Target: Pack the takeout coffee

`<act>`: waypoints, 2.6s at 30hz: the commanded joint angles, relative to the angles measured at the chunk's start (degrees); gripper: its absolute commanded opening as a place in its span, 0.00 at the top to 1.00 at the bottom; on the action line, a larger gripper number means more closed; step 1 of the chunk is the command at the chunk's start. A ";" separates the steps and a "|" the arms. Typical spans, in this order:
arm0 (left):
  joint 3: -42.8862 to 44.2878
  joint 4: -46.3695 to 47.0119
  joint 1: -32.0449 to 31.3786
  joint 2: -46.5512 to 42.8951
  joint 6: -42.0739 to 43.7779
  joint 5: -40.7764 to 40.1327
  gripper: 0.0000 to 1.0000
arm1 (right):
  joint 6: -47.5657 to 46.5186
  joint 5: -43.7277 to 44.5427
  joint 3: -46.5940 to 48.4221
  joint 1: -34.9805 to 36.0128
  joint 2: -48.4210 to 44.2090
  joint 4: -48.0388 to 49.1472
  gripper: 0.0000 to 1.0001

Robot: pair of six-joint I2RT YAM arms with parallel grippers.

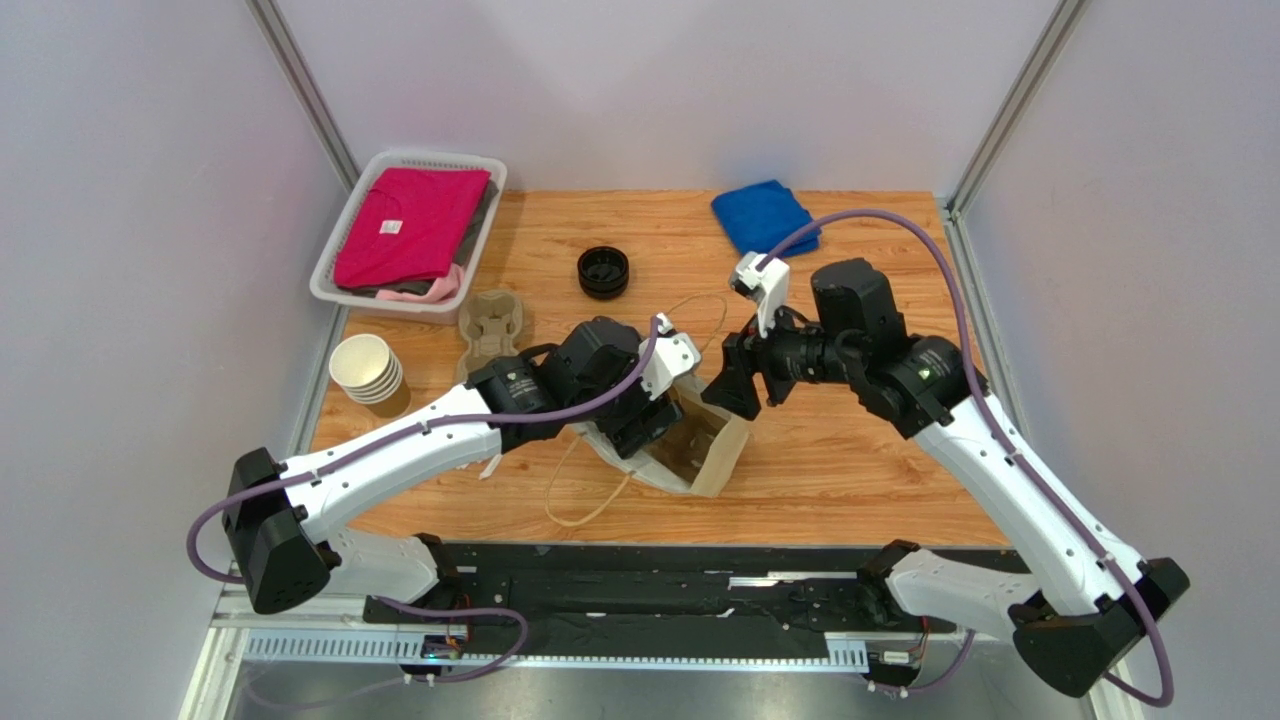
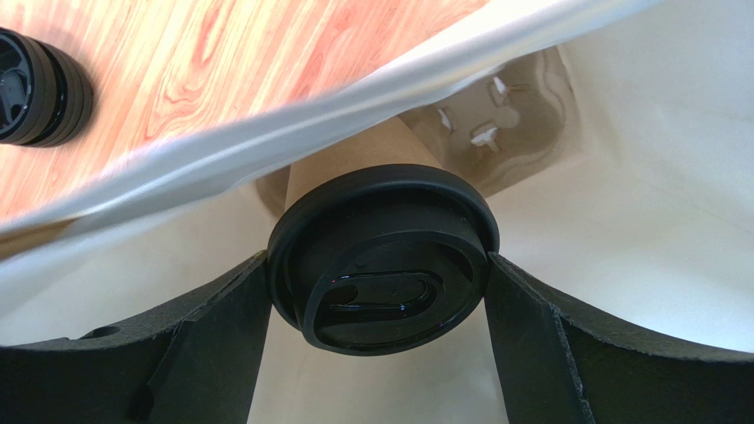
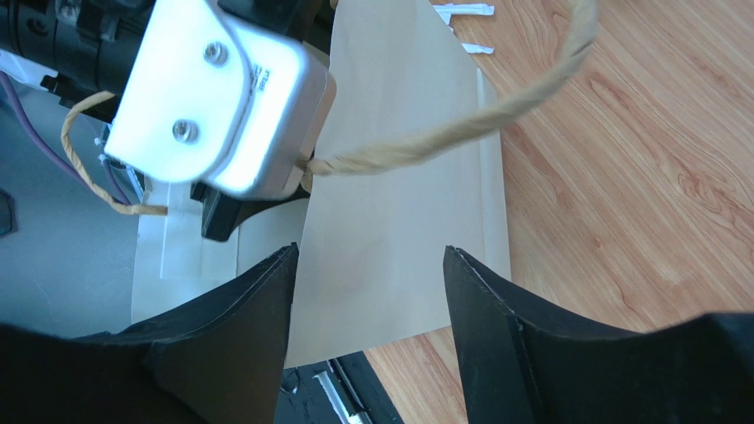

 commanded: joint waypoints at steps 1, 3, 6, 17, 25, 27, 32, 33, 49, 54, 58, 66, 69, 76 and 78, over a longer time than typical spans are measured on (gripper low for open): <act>-0.61 1.94 -0.24 -1.53 0.79 -1.09 0.76 | 0.17 -3.13 4.10 0.39 3.14 2.98 0.34; -0.61 1.85 -0.24 -1.53 0.44 -1.18 0.76 | -0.35 -3.66 4.80 0.92 4.64 3.15 0.34; -1.05 2.03 -0.24 -1.88 -0.09 -1.79 0.76 | -1.41 -3.14 5.24 2.76 5.70 3.50 0.34; -4.12 2.38 0.47 -5.74 -1.40 -2.41 0.76 | -2.20 7.14 4.10 6.28 6.57 5.43 0.68; -5.18 3.26 1.78 -10.31 -2.99 -5.48 0.75 | -3.96 6.00 1.38 6.54 2.02 5.53 1.00; -5.01 3.17 2.05 -10.76 -3.25 -6.28 0.78 | -5.27 6.96 0.59 7.68 0.61 5.53 1.00; -6.24 4.40 2.05 -11.02 -3.25 -8.48 0.80 | -8.61 11.27 -3.89 12.33 -4.76 7.46 1.00; -6.76 4.75 2.14 -10.67 -3.43 -8.65 0.80 | -9.05 12.93 -4.94 13.82 -5.20 7.63 1.00; -12.48 12.93 0.47 -8.47 0.27 -5.67 0.83 | -6.78 19.63 -4.17 15.07 -3.46 6.85 0.88; -12.04 11.97 0.38 -8.74 -0.35 -5.66 0.83 | -3.70 17.08 0.40 13.49 -0.28 6.05 0.42; -12.13 11.52 0.38 -9.53 -1.32 -5.49 0.83 | -3.08 15.85 2.60 13.49 2.17 6.06 0.40; -12.21 10.73 0.38 -9.61 -1.84 -6.45 0.83 | -3.69 12.61 6.03 13.49 6.05 6.32 0.26; -12.65 10.64 0.38 -10.23 -2.11 -6.37 0.83 | -4.49 10.58 5.86 13.57 6.66 5.79 0.26; -12.65 9.59 1.17 -10.76 -2.55 -5.58 0.84 | -7.47 15.41 4.72 13.84 9.12 7.37 0.31; -12.83 9.42 1.43 -11.02 -2.72 -5.31 0.84 | -7.82 15.58 4.02 13.75 9.48 7.63 0.39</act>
